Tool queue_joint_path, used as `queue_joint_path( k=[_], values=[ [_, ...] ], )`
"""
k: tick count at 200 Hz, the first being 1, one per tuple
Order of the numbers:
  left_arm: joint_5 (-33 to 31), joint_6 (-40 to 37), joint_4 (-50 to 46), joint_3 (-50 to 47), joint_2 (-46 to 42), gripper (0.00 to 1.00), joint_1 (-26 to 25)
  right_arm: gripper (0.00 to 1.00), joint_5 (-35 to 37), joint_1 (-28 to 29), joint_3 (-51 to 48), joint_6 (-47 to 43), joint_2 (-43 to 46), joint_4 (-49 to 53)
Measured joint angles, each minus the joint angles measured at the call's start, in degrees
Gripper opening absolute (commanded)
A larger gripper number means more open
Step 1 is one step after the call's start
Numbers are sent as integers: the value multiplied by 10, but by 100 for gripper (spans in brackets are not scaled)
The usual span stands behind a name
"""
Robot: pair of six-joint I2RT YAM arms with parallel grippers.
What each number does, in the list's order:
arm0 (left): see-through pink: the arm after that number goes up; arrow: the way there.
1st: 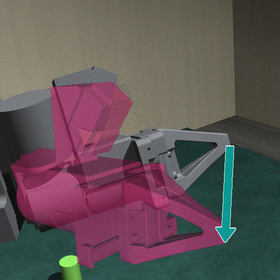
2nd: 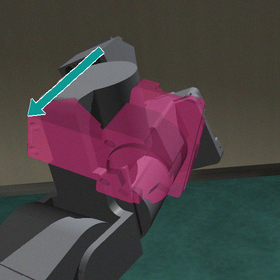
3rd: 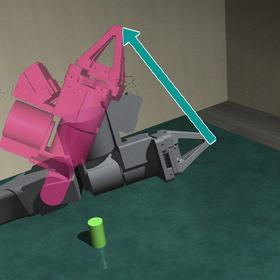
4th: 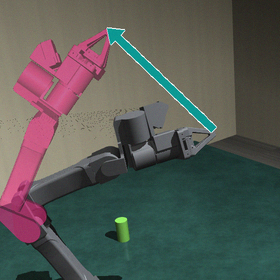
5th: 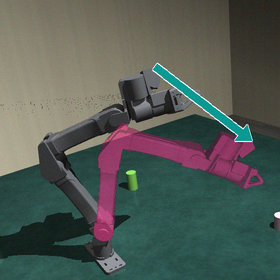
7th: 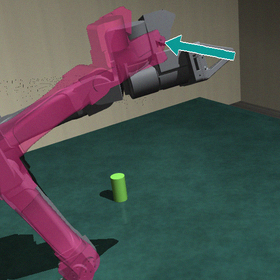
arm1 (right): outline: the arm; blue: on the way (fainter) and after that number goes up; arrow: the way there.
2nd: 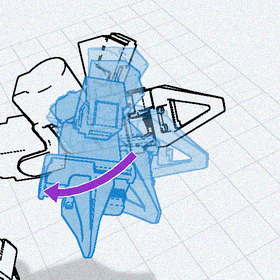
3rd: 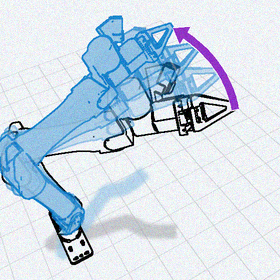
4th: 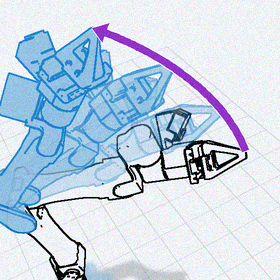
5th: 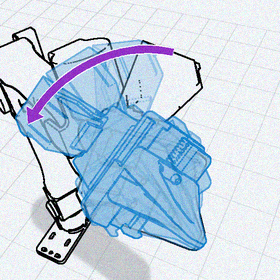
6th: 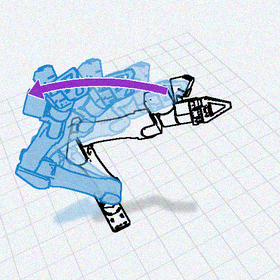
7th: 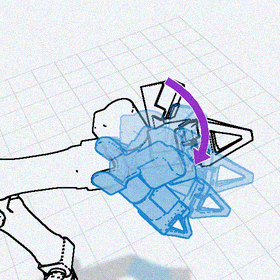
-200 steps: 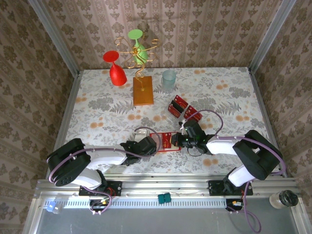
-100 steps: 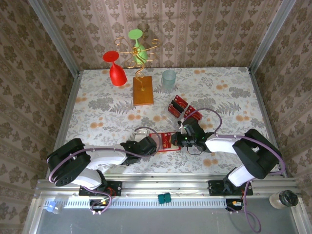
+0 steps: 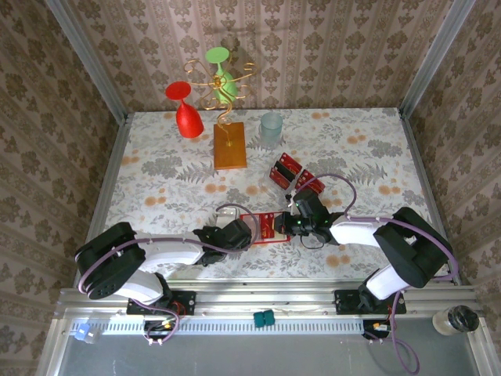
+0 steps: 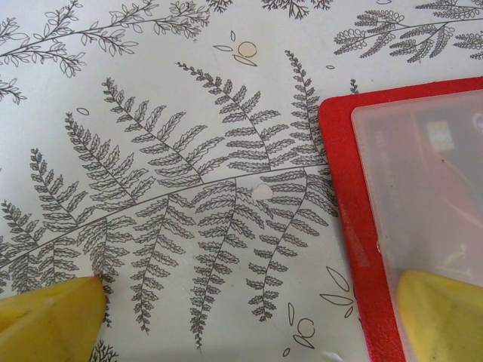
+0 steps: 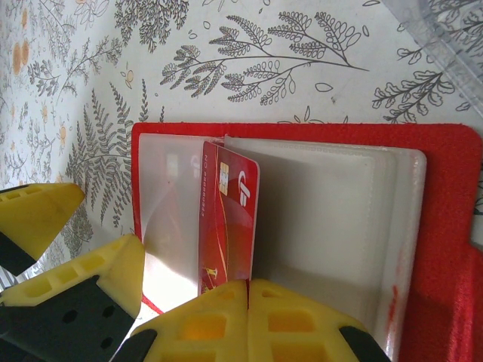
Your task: Put the credit cards into the card holder
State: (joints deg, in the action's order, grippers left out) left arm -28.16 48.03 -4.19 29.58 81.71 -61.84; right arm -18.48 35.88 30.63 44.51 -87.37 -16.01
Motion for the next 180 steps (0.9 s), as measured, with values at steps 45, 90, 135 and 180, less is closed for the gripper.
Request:
queue_joint_path(
  k=[45,90,135,180],
  values=[
    [0,0,-2,1,0,100,0,0,0,0,-3,0,6,4],
    [0,0,-1,1,0,100,0,0,0,0,-3,0,9,10],
    [0,0,-1,1,1,100,0,0,-1,0,-1,-9,5,14],
    [0,0,-1,1,1,100,0,0,-5,-2,14,-13,-13,15]
  ],
)
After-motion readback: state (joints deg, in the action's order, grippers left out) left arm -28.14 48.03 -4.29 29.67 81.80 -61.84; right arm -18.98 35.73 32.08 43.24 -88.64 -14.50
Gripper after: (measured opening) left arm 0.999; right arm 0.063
